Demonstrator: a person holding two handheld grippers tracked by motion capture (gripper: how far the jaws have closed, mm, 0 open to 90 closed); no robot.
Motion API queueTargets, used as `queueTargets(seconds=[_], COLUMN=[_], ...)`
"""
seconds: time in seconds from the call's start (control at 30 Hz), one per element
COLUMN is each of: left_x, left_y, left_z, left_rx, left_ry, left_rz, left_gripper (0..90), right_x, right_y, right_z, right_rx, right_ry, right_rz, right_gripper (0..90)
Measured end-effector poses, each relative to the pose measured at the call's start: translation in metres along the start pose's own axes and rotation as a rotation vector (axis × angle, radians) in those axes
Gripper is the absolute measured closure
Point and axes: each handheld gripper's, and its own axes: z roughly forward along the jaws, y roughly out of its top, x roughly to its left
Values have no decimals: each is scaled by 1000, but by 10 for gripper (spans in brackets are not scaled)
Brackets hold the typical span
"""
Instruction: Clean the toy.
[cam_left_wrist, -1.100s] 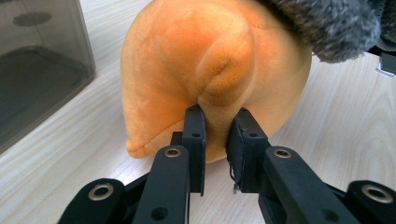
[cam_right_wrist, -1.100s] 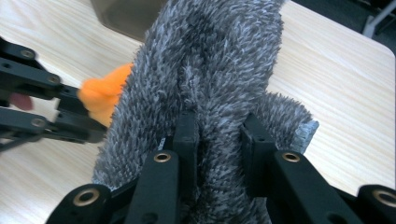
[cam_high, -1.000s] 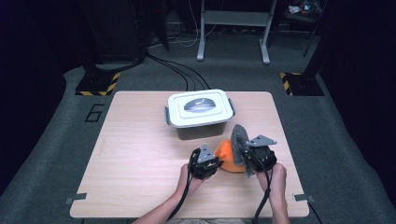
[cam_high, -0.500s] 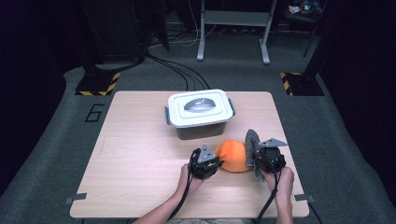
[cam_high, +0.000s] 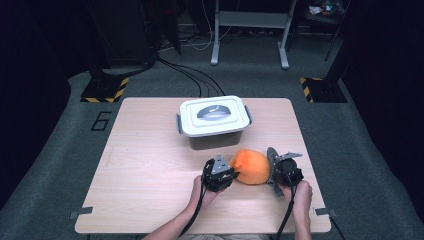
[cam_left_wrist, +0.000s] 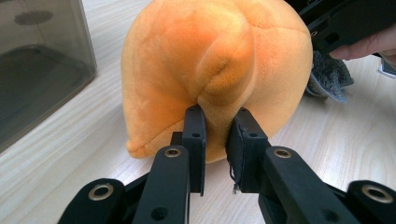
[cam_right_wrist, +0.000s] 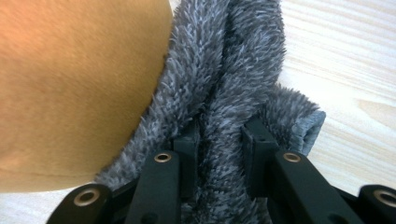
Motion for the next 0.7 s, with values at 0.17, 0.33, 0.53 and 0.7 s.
queueTargets(seconds=[0.17, 0.33, 0.53, 0.7], left_x=[1, 3, 2, 3], left_y=[0, -1, -1, -1], left_z=[0, -1, -1, 0], left_rx=[-4, 1, -7, -10], left_ry=[2, 3, 9, 13], left_rz=[-3, -8, -11, -12], left_gripper=[776, 776, 776, 775], right_x=[-1, -2, 3, 18], right_y=[1, 4, 13, 17], right_z=[-4, -27, -65, -88], right_rx=[-2, -65, -170, -225], right_ry=[-5, -28, -28, -11], right_rz=[8, 16, -13, -76], right_gripper=[713, 713, 712, 709])
